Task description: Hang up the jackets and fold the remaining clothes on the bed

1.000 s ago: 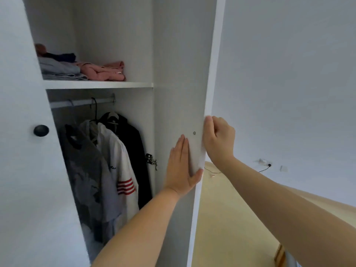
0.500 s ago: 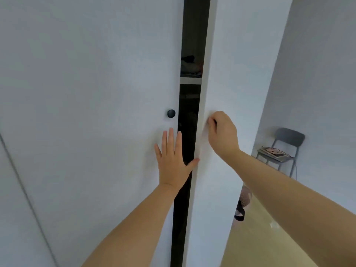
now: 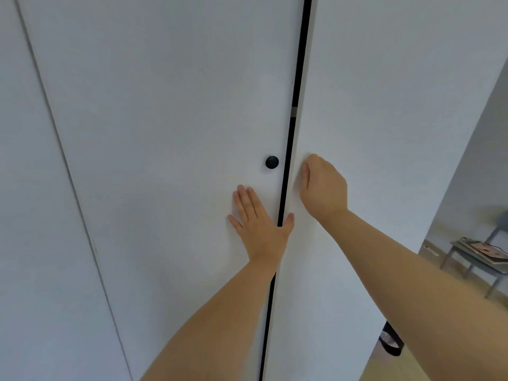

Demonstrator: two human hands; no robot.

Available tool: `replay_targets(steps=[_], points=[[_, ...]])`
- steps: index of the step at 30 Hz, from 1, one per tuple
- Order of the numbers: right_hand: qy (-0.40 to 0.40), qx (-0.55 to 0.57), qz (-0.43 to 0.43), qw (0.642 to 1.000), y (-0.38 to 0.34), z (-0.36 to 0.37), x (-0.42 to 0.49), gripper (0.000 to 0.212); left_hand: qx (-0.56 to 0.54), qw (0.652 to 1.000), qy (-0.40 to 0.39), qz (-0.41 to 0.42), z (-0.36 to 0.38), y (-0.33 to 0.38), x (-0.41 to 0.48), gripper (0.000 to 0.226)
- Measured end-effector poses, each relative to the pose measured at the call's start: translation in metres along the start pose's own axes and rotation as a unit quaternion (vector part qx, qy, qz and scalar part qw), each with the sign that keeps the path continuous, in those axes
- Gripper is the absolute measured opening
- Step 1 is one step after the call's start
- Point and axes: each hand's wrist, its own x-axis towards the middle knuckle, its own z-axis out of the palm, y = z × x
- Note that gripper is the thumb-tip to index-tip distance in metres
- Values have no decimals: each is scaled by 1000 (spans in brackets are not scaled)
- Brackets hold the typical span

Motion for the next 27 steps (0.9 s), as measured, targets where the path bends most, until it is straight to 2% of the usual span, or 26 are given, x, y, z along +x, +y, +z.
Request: replay_targets(steps=[5, 7, 11, 14, 16, 17, 20, 24, 27], points=[[15, 6, 20, 1000, 0, 18, 10, 19, 60, 995, 77, -19, 13, -1, 7, 103], [3, 5, 22, 1000, 1, 21, 13, 20, 79, 992, 95, -33, 16, 3, 10, 109], [-18, 2, 26, 999, 0, 18, 18, 18, 109, 987, 95, -63, 17, 12, 12, 128], [-38, 1, 30, 999, -2, 13, 17, 17, 126, 986, 68, -80, 13, 21, 11, 121], [-20, -3, 10, 1000, -1, 9, 9, 13, 147, 986, 52, -65, 7, 22, 9, 112], [-3, -17, -14, 1000, 0, 10, 3, 18, 150, 986, 49, -49, 4, 20, 9, 107], [-4, -69, -63, 996, 3, 10, -6, 48, 170, 983, 65, 28, -15, 5, 19, 90], [-52, -62, -81, 993, -8, -1, 2, 56, 276, 945, 103, 144, -58, -11, 42, 79], [-43, -20, -106, 993, -31, -15, 12, 57, 327, 916, 128, 195, -92, -10, 58, 79]])
